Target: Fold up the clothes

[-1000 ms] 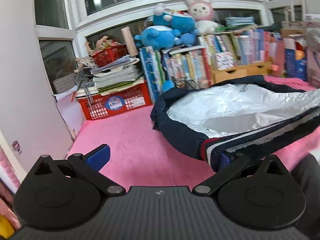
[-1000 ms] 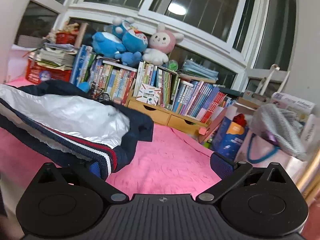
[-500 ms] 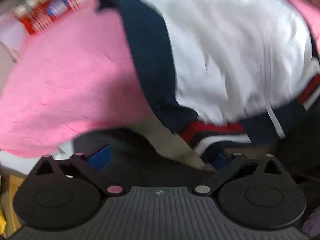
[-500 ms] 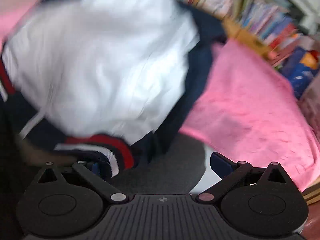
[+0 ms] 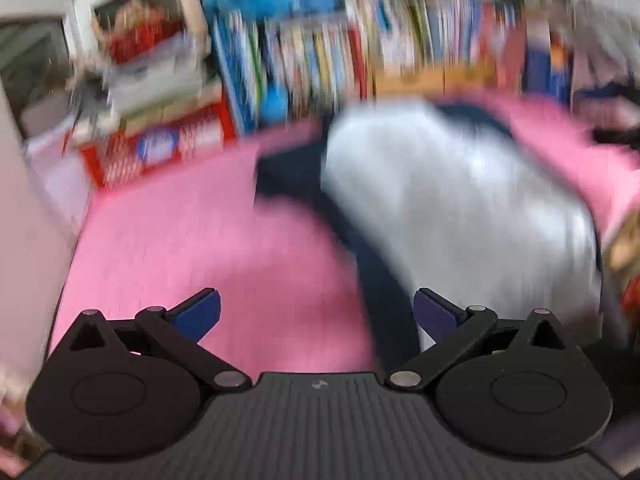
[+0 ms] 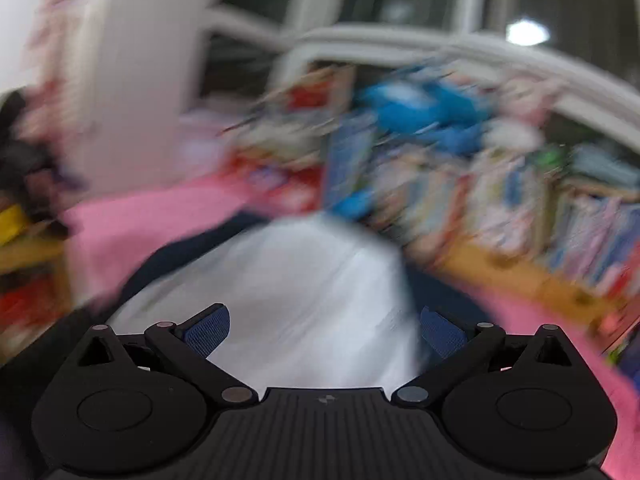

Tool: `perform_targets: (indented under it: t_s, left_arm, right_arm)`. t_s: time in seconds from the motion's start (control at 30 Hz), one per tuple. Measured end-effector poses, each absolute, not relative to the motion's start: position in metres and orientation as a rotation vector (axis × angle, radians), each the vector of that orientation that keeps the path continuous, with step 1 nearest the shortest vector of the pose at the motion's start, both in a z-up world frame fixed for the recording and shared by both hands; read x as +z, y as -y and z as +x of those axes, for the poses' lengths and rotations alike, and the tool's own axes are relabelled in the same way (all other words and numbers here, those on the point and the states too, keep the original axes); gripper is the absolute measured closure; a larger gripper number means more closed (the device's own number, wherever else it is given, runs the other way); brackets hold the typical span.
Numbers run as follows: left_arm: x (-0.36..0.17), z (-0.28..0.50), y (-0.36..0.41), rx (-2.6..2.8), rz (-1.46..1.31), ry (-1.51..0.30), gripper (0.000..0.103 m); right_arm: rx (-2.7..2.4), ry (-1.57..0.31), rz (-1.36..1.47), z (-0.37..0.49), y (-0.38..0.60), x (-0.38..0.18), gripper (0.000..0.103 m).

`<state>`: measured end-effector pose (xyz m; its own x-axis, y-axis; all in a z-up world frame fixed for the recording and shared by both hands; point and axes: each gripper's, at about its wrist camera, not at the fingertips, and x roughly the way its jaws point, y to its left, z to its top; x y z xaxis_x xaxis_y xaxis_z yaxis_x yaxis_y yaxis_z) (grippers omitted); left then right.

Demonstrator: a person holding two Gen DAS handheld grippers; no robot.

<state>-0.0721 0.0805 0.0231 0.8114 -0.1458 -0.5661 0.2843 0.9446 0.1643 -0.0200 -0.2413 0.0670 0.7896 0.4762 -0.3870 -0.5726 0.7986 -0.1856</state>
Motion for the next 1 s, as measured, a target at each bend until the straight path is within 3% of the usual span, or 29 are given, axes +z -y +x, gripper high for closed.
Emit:
perform_targets:
  t_s: [0.13, 0.2, 0.37, 0.43, 0.47, 0.67, 0.83, 0.93, 0.97, 1.0]
  left_arm:
    - [0.047, -0.019, -0.052, -0.267, 0.181, -0.403, 0.0]
    - [0.025, 0.01, -0.024, -0.263, 0.183, -0.444, 0.0]
    - [-0.036, 0.041, -0.002, -0.167, 0.231, -0.596, 0.0]
    - [-0.047, 0.037, -0.009, -0.174, 0.217, -0.606, 0.0]
    - [-0.049, 0.035, -0.014, -0.19, 0.2, -0.607, 0.0]
    - [-0.054, 0.038, -0.031, -0.234, 0.126, -0.596, 0.0]
    - [-0.054, 0.041, -0.033, -0.238, 0.11, -0.585, 0.0]
    - [-0.051, 0.037, -0.03, -0.231, 0.116, -0.593, 0.0]
    - [-0.048, 0.038, -0.03, -0.226, 0.124, -0.607, 0.0]
    - [-0.044, 0.038, -0.029, -0.222, 0.132, -0.621, 0.0]
  right_arm:
    - [0.389, -0.373, -0.255, 0.112, 0.188, 0.068, 0.013]
    - [0.369, -0.472, -0.291, 0.155, 0.161, 0.048, 0.025]
    - [0.314, -0.718, -0.379, 0.263, 0.096, -0.004, 0.022]
    - [0.267, -0.791, -0.364, 0.295, 0.087, -0.018, 0.078]
    - [0.219, -0.802, -0.307, 0.3, 0.099, -0.018, 0.097]
    - [-0.141, -0.507, -0.148, 0.244, 0.247, 0.048, 0.098]
    - [-0.375, -0.557, -0.163, 0.192, 0.381, 0.055, 0.096]
    - [-0.385, -0.724, -0.142, 0.167, 0.426, 0.025, 0.087]
    - [-0.367, -0.792, -0.126, 0.158, 0.433, 0.015, 0.073]
    - [-0.348, -0.861, -0.109, 0.149, 0.44, 0.005, 0.05]
